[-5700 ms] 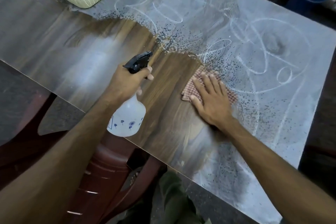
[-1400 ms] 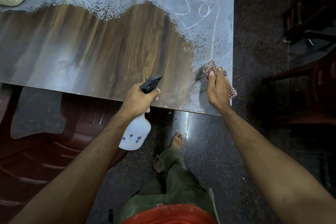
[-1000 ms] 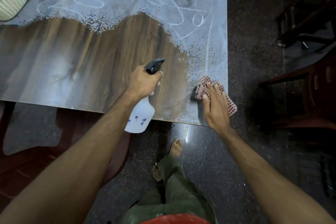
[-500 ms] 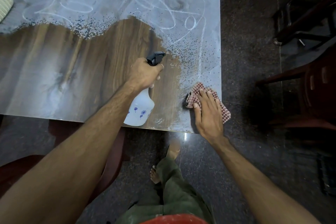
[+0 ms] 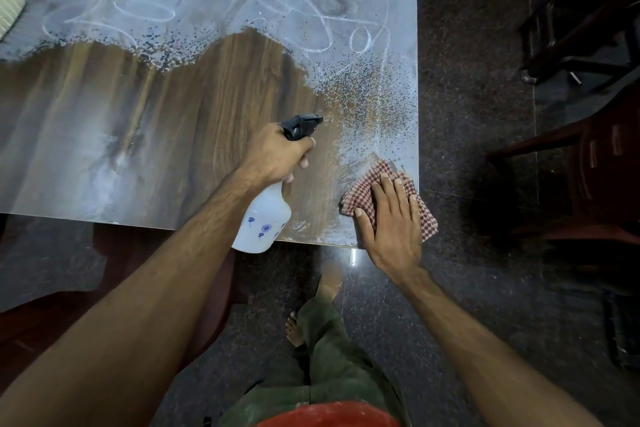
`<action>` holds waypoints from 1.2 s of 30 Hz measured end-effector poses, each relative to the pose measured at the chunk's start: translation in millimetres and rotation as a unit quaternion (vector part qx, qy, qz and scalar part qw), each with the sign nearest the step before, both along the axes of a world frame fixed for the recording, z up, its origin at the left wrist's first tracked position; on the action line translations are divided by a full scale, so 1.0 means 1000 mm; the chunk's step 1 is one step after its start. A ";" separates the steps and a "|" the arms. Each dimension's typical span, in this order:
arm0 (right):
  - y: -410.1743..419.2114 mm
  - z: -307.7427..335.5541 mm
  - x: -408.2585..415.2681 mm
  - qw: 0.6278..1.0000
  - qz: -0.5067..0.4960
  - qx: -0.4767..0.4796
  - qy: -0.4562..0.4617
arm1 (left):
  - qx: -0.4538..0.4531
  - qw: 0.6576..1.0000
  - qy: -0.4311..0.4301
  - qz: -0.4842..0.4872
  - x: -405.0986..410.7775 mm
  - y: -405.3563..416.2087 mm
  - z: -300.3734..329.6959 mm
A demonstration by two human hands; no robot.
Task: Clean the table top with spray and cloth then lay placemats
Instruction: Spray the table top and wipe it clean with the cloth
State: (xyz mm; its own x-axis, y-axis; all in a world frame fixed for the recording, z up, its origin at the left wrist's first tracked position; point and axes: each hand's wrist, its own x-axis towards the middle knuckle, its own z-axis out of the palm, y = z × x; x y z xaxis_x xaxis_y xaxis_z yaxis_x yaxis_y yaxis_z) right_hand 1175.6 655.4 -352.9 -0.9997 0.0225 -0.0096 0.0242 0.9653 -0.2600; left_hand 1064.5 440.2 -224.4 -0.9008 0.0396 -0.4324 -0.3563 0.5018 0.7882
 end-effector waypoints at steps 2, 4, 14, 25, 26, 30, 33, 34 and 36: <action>0.001 0.001 0.003 1.000 0.005 0.002 0.003 | 0.002 1.000 -0.011 -0.008 0.010 -0.002 -0.002; 0.002 0.003 0.001 1.000 0.006 -0.013 0.009 | 0.013 0.999 -0.025 -0.017 0.024 -0.006 -0.002; 0.002 0.016 -0.010 0.967 -0.080 -0.241 -0.003 | 0.049 0.997 -0.039 0.048 0.085 -0.036 -0.023; 0.031 0.069 -0.046 0.772 -0.269 -0.576 0.009 | 0.040 0.998 -0.055 -0.002 0.132 -0.019 -0.021; 0.034 0.072 -0.048 0.765 -0.272 -0.583 0.011 | 0.038 0.998 -0.056 -0.005 0.136 -0.016 -0.021; 0.039 0.085 -0.050 0.745 -0.270 -0.609 0.032 | 0.024 0.997 -0.066 -0.013 0.143 -0.010 -0.016; 0.039 0.090 -0.046 0.740 -0.266 -0.617 0.039 | 0.020 0.997 -0.066 -0.025 0.148 -0.007 -0.011; 0.039 0.091 -0.044 0.744 -0.262 -0.613 0.039 | 0.019 0.997 -0.063 -0.029 0.149 -0.008 -0.010; 0.041 0.092 -0.039 0.753 -0.251 -0.608 0.032 | 0.021 0.998 -0.056 -0.034 0.152 -0.010 -0.009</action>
State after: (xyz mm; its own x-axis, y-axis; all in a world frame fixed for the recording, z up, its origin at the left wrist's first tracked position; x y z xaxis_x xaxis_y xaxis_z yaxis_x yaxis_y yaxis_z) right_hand 1136.7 696.0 -261.3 -0.8673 0.4107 -0.2812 0.2572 -0.1138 -0.9596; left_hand 1216.7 430.3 -233.1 -0.8414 0.1198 -0.5270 -0.4096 0.4949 0.7664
